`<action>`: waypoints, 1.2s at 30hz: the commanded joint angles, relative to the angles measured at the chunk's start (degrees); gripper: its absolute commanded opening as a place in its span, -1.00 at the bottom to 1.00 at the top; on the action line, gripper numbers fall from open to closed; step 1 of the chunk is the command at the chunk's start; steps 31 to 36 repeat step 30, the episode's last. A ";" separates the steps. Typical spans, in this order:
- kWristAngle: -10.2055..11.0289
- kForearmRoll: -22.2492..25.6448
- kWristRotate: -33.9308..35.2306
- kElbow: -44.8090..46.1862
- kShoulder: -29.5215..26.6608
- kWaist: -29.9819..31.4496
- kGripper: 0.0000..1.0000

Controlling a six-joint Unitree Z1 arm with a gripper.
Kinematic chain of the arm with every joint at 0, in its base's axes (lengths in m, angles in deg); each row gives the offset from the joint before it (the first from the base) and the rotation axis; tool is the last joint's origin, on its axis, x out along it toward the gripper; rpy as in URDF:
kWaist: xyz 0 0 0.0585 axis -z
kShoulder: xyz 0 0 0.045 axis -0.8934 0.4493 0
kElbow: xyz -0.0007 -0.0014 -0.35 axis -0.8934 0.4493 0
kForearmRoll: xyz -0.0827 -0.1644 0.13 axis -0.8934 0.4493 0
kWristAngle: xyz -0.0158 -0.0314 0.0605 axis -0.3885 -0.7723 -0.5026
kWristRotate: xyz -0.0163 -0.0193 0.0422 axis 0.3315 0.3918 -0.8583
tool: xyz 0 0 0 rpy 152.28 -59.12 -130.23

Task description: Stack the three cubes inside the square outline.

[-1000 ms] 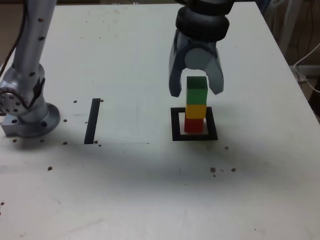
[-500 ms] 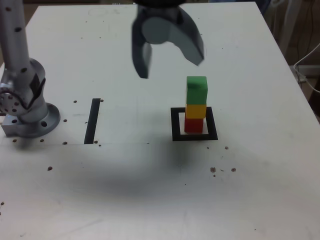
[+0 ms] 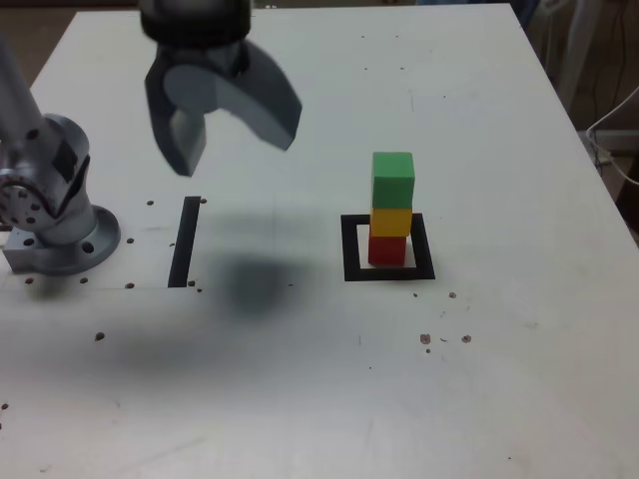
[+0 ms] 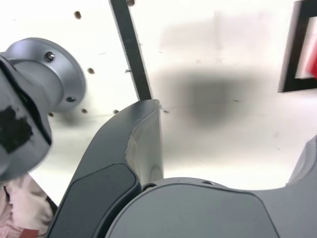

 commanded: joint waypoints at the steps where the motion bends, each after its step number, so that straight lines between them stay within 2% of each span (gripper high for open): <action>1: 0.38 -2.41 -0.12 7.11 -0.98 -0.08 0.99; 5: 2.14 -6.04 -0.12 12.15 -2.01 -0.61 0.99; 11: 5.16 -7.69 -0.12 17.11 -2.84 -2.62 0.99; 20: 3.43 -12.05 -0.03 23.08 -1.78 -2.98 0.99; 30: 5.76 -17.75 -0.03 23.69 -2.15 -2.98 0.99; 36: 5.76 -17.75 -0.03 23.69 -2.15 -2.98 0.99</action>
